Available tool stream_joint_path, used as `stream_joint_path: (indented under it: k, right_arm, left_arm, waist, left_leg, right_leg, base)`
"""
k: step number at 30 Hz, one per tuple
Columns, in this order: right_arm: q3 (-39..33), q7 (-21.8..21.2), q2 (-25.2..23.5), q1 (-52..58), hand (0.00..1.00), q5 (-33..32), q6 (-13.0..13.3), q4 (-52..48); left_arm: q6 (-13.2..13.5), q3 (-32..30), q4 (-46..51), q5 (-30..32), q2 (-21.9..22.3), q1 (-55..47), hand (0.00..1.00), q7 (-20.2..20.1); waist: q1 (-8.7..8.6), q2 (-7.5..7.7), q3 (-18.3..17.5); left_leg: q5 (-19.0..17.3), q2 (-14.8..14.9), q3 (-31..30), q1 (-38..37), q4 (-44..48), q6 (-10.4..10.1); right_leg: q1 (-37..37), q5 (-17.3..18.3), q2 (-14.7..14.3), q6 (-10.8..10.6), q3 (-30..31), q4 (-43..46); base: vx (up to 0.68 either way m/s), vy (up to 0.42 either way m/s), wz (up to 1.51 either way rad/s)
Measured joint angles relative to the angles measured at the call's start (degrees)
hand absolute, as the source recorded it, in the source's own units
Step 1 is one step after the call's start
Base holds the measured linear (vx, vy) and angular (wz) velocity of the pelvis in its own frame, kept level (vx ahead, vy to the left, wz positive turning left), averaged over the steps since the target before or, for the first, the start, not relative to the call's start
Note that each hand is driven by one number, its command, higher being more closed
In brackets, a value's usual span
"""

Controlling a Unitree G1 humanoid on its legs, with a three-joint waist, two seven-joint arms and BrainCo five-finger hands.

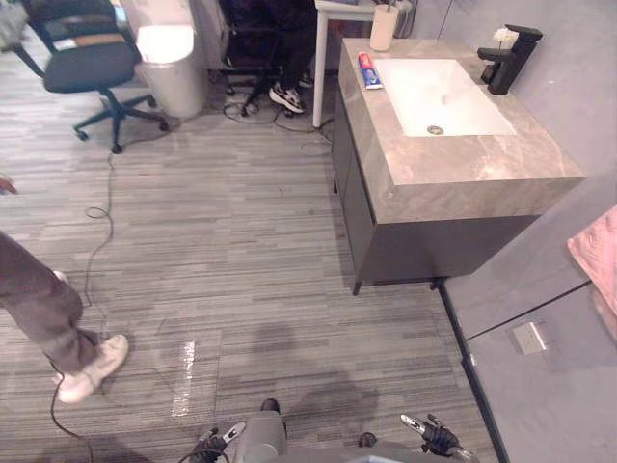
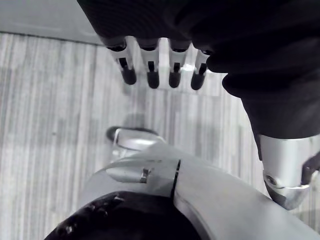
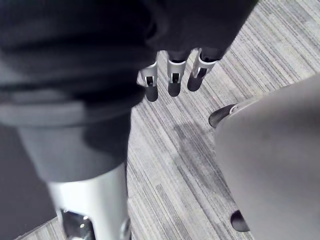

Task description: Organize washtable

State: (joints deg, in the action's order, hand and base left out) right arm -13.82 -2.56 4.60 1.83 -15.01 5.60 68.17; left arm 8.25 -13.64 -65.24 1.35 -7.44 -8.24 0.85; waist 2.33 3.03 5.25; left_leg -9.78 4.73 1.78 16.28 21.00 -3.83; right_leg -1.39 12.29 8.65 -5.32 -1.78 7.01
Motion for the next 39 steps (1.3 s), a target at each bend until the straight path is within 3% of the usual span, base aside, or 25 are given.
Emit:
stream_joint_path:
  k: [2,4,6,8,9,12,14,16,17,18,19,21,22,23,24,26,27,29,31,32,33,34,36,37,39]
  right_arm:
    - [-0.61,-0.04,0.09,-0.21,0.0,0.38,-0.02,0.02]
    - [-0.98,-0.12,0.05,-0.99,0.0,0.37,0.02,-0.14]
    - [-1.46,-0.54,-0.05,-1.52,0.0,0.33,0.13,-0.64]
    - [-1.24,-0.6,-0.12,-1.5,0.0,0.3,0.34,-0.63]
    - [0.1,-0.6,-0.1,-1.86,0.0,0.3,0.43,-0.64]
    - [0.15,-1.0,-0.13,-2.07,0.0,-0.34,0.82,-0.75]
    - [-2.09,-0.93,-0.15,-2.02,0.0,-2.48,0.97,-0.8]
    - [-4.31,-0.88,-0.21,-1.66,0.0,-2.92,0.85,-0.66]
    - [-6.57,-0.78,-0.21,-1.16,0.0,-2.98,0.44,-0.66]
    - [-7.59,-0.7,-0.2,-1.06,0.0,-2.98,0.28,-0.61]
    - [-10.53,-0.76,-0.29,-1.11,0.0,-2.95,0.21,-0.61]
    - [-14.4,-0.56,-0.9,-0.68,0.0,-2.97,0.04,-0.79]
    - [-14.5,-0.58,-1.01,-0.22,0.0,-2.95,0.02,-0.9]
    - [-14.35,-0.57,-1.23,0.67,0.0,-2.95,-0.04,-1.17]
    - [-13.55,-0.5,-1.18,1.26,0.0,-2.95,-0.09,-1.36]
    - [-15.14,1.05,-0.96,2.14,0.0,-3.55,-3.4,0.56]
    - [-15.0,0.98,-0.95,3.49,0.0,-2.42,-3.76,1.74]
    - [-14.95,1.44,-1.09,5.97,0.0,-1.23,-3.87,2.33]
    - [-17.39,2.09,-0.81,7.91,0.0,-1.44,-3.84,3.13]
    - [-18.28,2.13,0.1,10.29,0.0,-1.89,-3.77,3.39]
    - [-17.61,2.37,1.34,11.8,0.0,-1.97,-3.69,3.93]
    - [-17.91,2.35,1.4,12.08,0.0,-3.17,-3.71,4.92]
    - [-14.68,2.48,0.52,11.27,0.0,-3.24,-3.83,9.07]
    - [-14.12,2.16,0.11,11.22,0.0,-2.76,-3.61,8.38]
    - [-13.7,0.6,-0.61,10.03,0.0,-1.97,-2.41,6.76]
  left_arm:
    - [-0.35,0.04,-0.04,-0.91,0.28,-0.38,0.0,0.24]
    - [-0.63,0.11,-0.04,-0.99,0.57,-0.31,0.0,0.48]
    - [-0.68,3.11,0.41,-1.14,0.23,0.06,0.0,0.77]
    - [-0.68,4.32,0.65,-1.79,-0.13,1.06,0.0,0.87]
    - [-0.67,5.2,0.63,-2.47,-0.46,1.77,0.0,0.94]
    - [-0.66,5.21,0.65,-2.8,0.13,4.02,0.0,0.9]
    - [-0.61,5.34,1.14,-3.29,1.21,6.55,0.0,0.84]
    - [0.03,6.52,2.49,-3.27,2.04,7.73,0.0,0.72]
    - [0.39,6.83,2.42,-3.24,2.63,8.25,0.0,0.64]
    - [0.46,6.86,2.35,-3.2,3.23,8.26,0.0,0.61]
    - [0.51,6.76,2.29,-3.17,4.57,8.45,0.0,0.1]
    - [0.44,5.02,2.26,-3.12,6.0,7.79,0.0,-0.51]
    - [0.42,3.79,2.28,-3.11,6.4,7.63,0.0,-0.54]
    - [0.42,1.69,2.43,-3.11,7.04,7.52,0.0,-0.61]
    - [0.35,-0.2,2.96,-3.18,7.39,6.96,0.0,-0.86]
    - [0.49,-1.43,3.95,-3.16,6.2,6.1,0.0,-1.17]
    - [0.61,-2.77,4.83,-4.03,5.03,5.36,0.0,-1.45]
    - [0.74,-4.79,4.86,-4.09,3.39,5.43,0.0,-1.42]
    - [0.43,-6.81,4.29,-3.74,3.06,3.9,0.0,-1.3]
    - [0.33,-6.82,4.05,-3.08,3.74,2.49,0.0,-1.33]
    - [0.29,-6.61,3.72,-2.99,4.56,1.12,0.0,-1.38]
    - [0.26,-6.54,3.37,-3.0,4.67,0.59,0.0,-1.37]
    - [-0.25,-6.76,1.71,-2.98,2.67,-0.47,0.0,-1.16]
    - [-0.28,-7.02,1.65,-2.99,2.56,-0.41,0.0,-0.98]
    - [-0.36,-6.57,0.56,-3.2,2.03,-0.39,0.0,-0.47]
  waist:
    - [0.43,0.74,-0.91]
    - [0.51,-1.1,-0.57]
    - [-0.92,-1.82,-0.48]
    - [-1.94,-1.79,-0.23]
    - [-1.81,-1.33,0.04]
    - [-2.08,-1.64,0.55]
    - [-3.42,-2.24,1.03]
    - [-4.2,-1.97,1.27]
    - [-4.89,-2.29,1.65]
    - [-4.98,-2.56,1.66]
    - [-4.89,-4.04,1.79]
    - [-5.06,-5.0,2.04]
    - [-5.21,-5.14,2.09]
    - [-5.18,-5.29,2.06]
    - [-4.58,-5.24,2.14]
    - [-3.14,-4.65,3.23]
    - [-2.29,-3.54,3.85]
    - [-1.68,-2.42,3.96]
    - [-1.74,-2.2,4.29]
    - [-1.72,-4.02,3.94]
    - [-1.5,-5.98,3.74]
    - [-1.19,-6.13,3.56]
    - [-0.68,-1.84,1.8]
    - [-0.38,-1.31,1.89]
    - [-0.44,-0.34,2.03]
  left_leg:
    - [-3.7,-3.1,1.46,-0.07,2.37,2.24]
    - [-5.1,-3.88,2.06,-2.05,2.27,3.61]
    - [-5.85,-7.0,-0.62,-8.24,0.77,6.01]
    - [-6.46,-7.37,-2.45,-11.08,0.23,7.07]
    - [-6.65,-7.43,-3.51,-14.65,-2.01,7.39]
    - [-6.7,-6.15,-5.5,-21.18,-7.67,7.49]
    - [-6.75,-4.5,-7.96,-25.21,-12.27,7.43]
    - [-7.03,-3.92,-9.65,-28.33,-15.84,7.45]
    - [-7.41,-3.08,-11.28,-30.43,-17.02,7.48]
    - [-7.4,-2.49,-11.72,-31.09,-16.59,7.49]
    - [-7.29,-1.2,-11.91,-30.49,-13.76,7.31]
    - [-5.58,0.04,-11.48,-27.13,0.37,4.35]
    - [-3.98,0.24,-11.21,-24.81,6.93,1.68]
    - [0.76,0.7,-11.14,-19.96,18.06,-3.74]
    - [8.55,0.87,-11.31,-13.4,33.1,-7.55]
    - [5.24,0.73,-9.72,-5.31,46.72,-5.21]
    - [1.17,1.52,-5.99,-0.53,47.62,-1.17]
    - [-3.0,3.32,-0.52,5.65,38.83,1.7]
    - [-2.65,3.31,1.79,7.12,18.08,0.97]
    - [1.75,3.12,0.45,6.43,0.49,0.1]
    - [7.66,3.17,-2.79,7.72,-5.88,-1.95]
    - [10.41,2.82,-3.44,8.29,-3.63,-1.97]
    - [10.88,-1.94,-2.42,7.87,-0.7,1.29]
    - [10.77,-2.69,-1.77,6.46,-1.14,1.53]
    - [8.91,-4.96,-0.84,0.29,-2.41,3.06]
  right_leg:
    - [-1.5,-1.16,2.88,-2.61,2.78,5.12]
    - [-5.94,-1.79,3.14,-2.85,5.4,17.44]
    - [-12.98,-8.12,3.7,-3.66,8.43,39.7]
    - [-14.92,-6.29,2.05,-2.66,8.76,46.92]
    - [-17.15,-3.33,-0.33,-0.34,8.16,50.12]
    - [-21.39,-0.59,-5.56,1.91,4.77,42.56]
    - [-23.13,-2.25,-6.79,1.29,0.04,24.54]
    - [-22.62,-8.08,-5.44,1.17,-1.98,9.01]
    - [-21.57,-15.34,-5.42,1.83,-3.06,7.48]
    - [-21.34,-16.88,-6.02,3.81,-2.99,8.35]
    - [-21.92,-13.28,-7.21,6.28,-3.69,12.03]
    - [-19.56,-7.11,-8.98,8.03,-5.56,16.09]
    - [-17.85,-5.81,-9.55,8.37,-6.0,15.91]
    - [-15.07,-3.97,-10.41,9.07,-6.71,15.28]
    - [-11.54,-1.53,-11.73,10.77,-6.7,15.02]
    - [-5.01,0.38,-13.45,12.82,-5.29,12.83]
    - [-0.79,0.47,-13.34,12.96,-3.56,10.21]
    - [3.92,0.58,-11.85,12.35,-1.46,6.29]
    - [8.74,2.22,-9.92,9.67,0.73,2.37]
    - [11.83,3.18,-9.82,9.23,1.95,-0.36]
    - [14.0,4.93,-10.55,9.52,3.16,-2.21]
    - [14.74,5.94,-10.37,9.65,4.37,-2.25]
    - [13.6,7.12,-5.74,8.56,7.13,3.7]
    - [11.68,6.61,-4.75,7.67,7.65,8.92]
    - [7.15,1.44,-4.05,1.26,9.14,27.55]
  base:
    - [0.31,0.245,-0.16]
    - [0.28,0.265,0.01]
    - [0.42,0.246,0.71]
    - [0.19,0.028,0.67]
    - [0.06,-0.092,0.53]
    - [-0.07,-0.177,0.42]
    - [0.0,-0.169,0.66]
    - [0.45,-0.152,0.73]
    - [0.58,-0.205,0.59]
    - [0.57,-0.234,0.32]
    - [0.54,-0.254,0.01]
    - [0.49,-0.237,0.01]
    - [0.29,-0.148,0.18]
    - [0.18,-0.124,0.18]
    - [0.12,-0.105,0.09]
    - [-0.02,-0.022,-0.3]
    - [-0.15,0.03,-0.55]
    - [-0.32,0.02,-0.68]
    - [-0.49,0.041,-0.79]
    - [-0.45,0.168,-0.73]
    - [-0.23,0.229,-0.65]
    - [0.19,0.308,-0.65]
    - [0.53,0.251,-0.39]
    - [0.45,0.187,-0.01]
    - [0.28,0.188,0.26]
